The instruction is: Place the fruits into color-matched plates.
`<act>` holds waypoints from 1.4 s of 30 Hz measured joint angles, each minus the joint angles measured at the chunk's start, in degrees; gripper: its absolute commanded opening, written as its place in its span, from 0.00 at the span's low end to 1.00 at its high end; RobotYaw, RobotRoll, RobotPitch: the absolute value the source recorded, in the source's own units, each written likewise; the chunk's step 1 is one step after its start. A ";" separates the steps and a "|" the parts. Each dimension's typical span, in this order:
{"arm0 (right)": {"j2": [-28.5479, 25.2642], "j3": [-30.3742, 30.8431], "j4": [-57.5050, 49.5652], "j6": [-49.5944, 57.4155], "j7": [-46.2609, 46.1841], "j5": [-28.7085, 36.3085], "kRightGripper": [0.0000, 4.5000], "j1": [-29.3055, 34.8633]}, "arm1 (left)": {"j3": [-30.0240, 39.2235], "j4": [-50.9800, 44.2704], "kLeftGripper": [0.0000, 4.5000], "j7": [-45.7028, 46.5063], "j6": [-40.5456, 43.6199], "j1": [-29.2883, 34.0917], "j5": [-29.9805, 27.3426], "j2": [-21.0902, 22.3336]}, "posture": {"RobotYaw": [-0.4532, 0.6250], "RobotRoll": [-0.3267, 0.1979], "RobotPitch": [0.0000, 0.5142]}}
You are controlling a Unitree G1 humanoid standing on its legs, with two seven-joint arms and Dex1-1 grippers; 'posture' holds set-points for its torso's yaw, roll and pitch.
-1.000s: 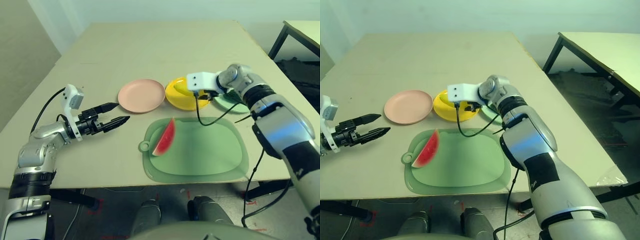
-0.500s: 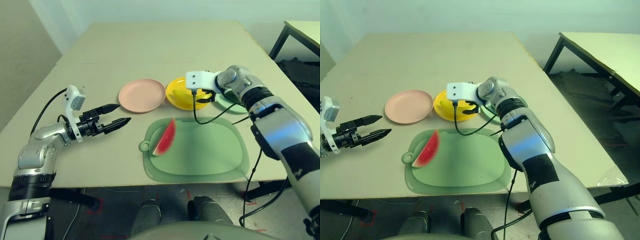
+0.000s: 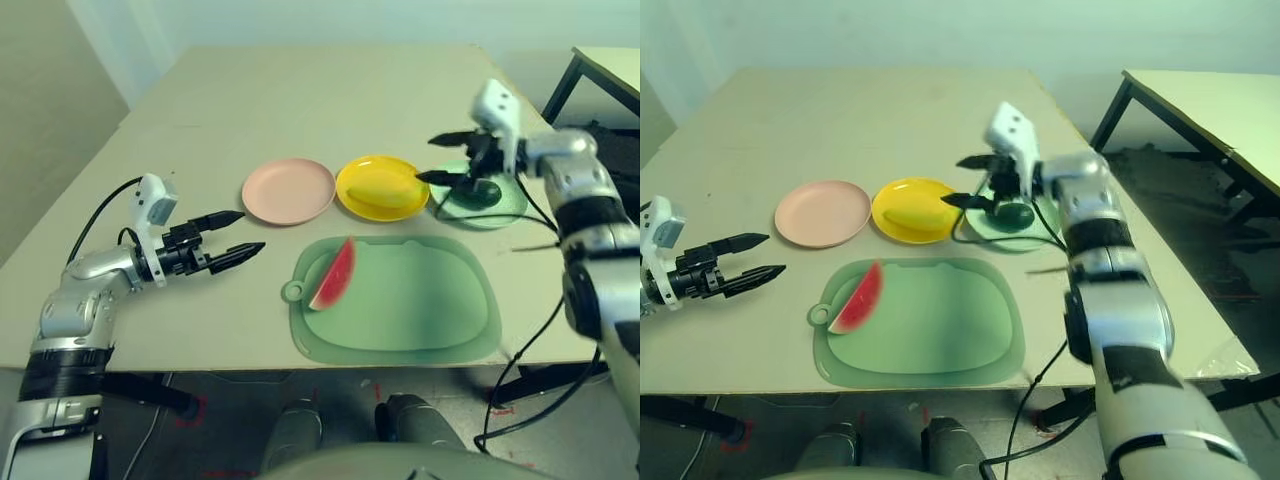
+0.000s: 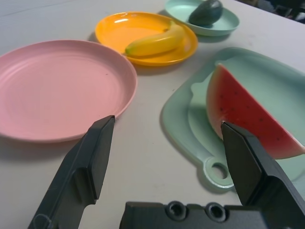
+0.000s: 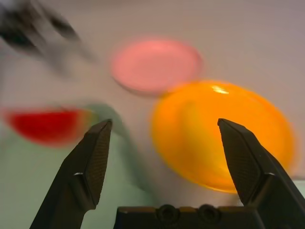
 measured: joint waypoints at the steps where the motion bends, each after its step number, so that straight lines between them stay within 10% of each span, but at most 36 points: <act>1: 0.45 -1.94 -3.07 2.98 -0.09 3.53 0.99 2.20 | -0.19 0.61 1.00 -0.58 -0.37 -0.77 0.13 0.02 | 0.34 0.62 0.08; 10: -2.48 -1.36 -11.75 -4.69 7.17 6.96 0.99 23.57 | -4.91 6.24 1.00 -8.08 -4.82 -7.99 4.21 0.75 | 0.32 0.62 0.05; 25: -1.70 -2.00 -3.43 -10.67 4.84 8.53 0.99 21.30 | -31.19 14.30 1.00 -23.56 -47.92 -22.32 6.42 9.05 | 0.26 0.62 0.02; 42: -8.06 13.01 -2.84 -35.14 13.21 11.51 0.99 24.87 | -62.68 37.10 1.00 -23.57 -76.02 -46.54 3.34 2.44 | 0.17 0.62 0.00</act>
